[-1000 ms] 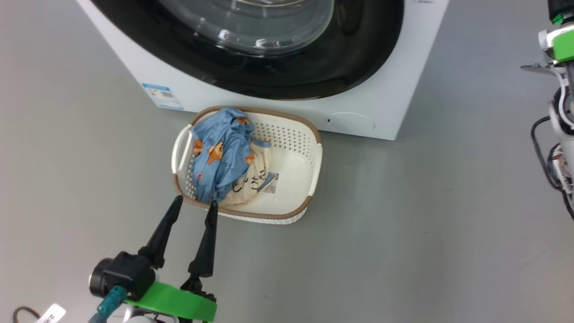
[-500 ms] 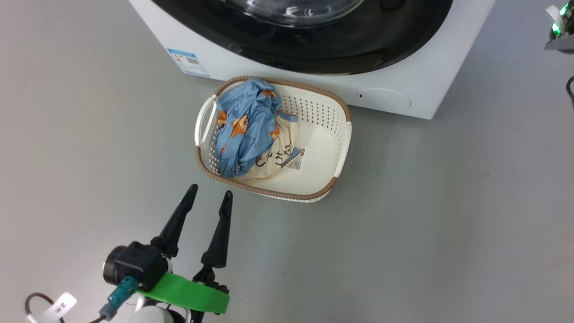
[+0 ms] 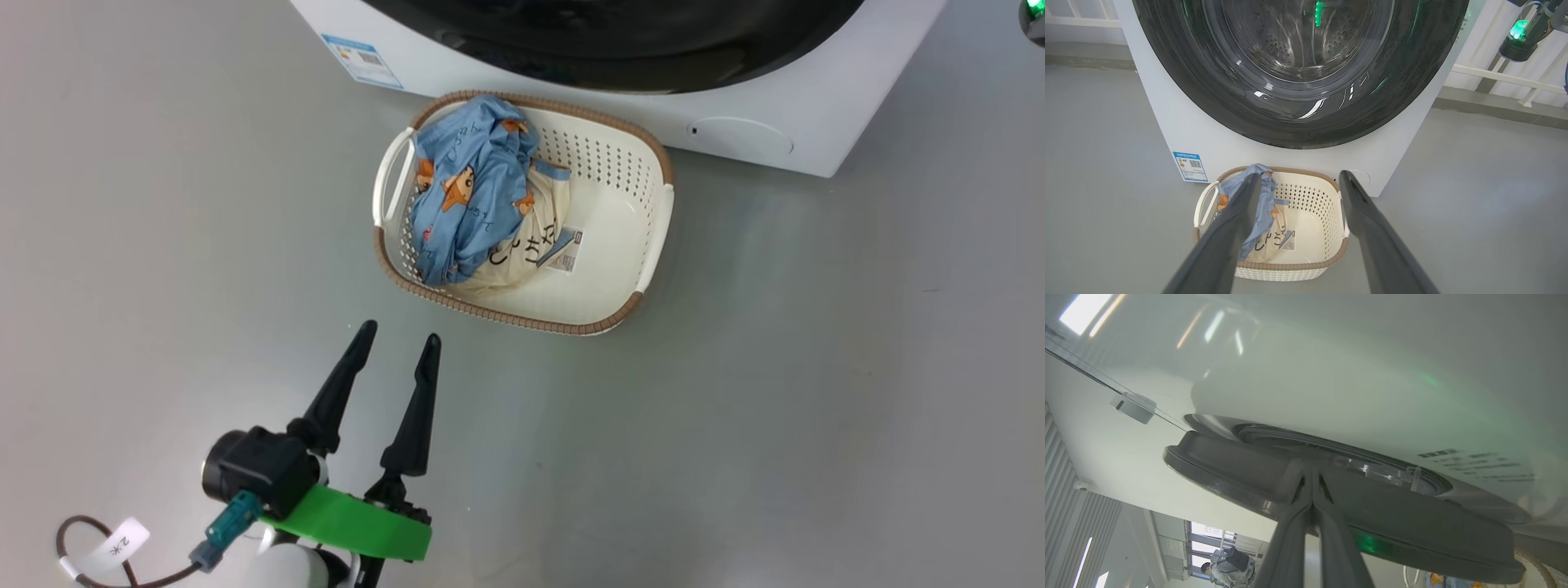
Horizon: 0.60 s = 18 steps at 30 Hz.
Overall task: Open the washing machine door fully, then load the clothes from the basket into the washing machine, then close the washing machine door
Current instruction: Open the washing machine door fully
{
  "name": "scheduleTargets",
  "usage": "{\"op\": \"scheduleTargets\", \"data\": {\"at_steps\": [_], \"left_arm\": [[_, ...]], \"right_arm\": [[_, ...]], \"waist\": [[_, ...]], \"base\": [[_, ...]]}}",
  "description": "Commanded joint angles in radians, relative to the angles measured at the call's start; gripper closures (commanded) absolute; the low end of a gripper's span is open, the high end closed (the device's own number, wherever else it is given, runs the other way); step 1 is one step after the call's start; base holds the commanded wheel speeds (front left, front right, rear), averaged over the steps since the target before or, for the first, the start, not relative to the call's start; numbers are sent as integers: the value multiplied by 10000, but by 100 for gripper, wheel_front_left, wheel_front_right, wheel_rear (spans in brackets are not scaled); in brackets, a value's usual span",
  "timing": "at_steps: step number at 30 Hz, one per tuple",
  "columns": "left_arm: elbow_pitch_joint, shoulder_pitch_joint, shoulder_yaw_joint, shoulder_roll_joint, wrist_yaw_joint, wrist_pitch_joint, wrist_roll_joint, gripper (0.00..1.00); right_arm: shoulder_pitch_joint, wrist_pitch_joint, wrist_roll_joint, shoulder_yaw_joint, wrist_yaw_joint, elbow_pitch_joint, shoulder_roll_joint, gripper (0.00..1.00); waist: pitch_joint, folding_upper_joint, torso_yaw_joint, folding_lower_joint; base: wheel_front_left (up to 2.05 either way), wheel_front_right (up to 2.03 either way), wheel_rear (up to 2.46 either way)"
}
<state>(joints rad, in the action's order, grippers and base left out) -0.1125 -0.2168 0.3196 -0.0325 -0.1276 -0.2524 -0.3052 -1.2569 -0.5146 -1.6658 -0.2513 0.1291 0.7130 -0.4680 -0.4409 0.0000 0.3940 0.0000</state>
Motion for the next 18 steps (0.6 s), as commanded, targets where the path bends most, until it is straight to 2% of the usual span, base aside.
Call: {"op": "scheduleTargets", "data": {"at_steps": [1,18], "left_arm": [[276,-316,-258,-181,-31,-93,-145,0],[370,-841,55,-178,-31,-93,-471,0]], "right_arm": [[-238,-109,139,-114,16,-123,176,100],[-1075,-298,834,-425,16,475,319,100]], "waist": [[-169,0,80,0],[-768,0,390,0]], "base": [[0,0,0],[0,0,0]]}}
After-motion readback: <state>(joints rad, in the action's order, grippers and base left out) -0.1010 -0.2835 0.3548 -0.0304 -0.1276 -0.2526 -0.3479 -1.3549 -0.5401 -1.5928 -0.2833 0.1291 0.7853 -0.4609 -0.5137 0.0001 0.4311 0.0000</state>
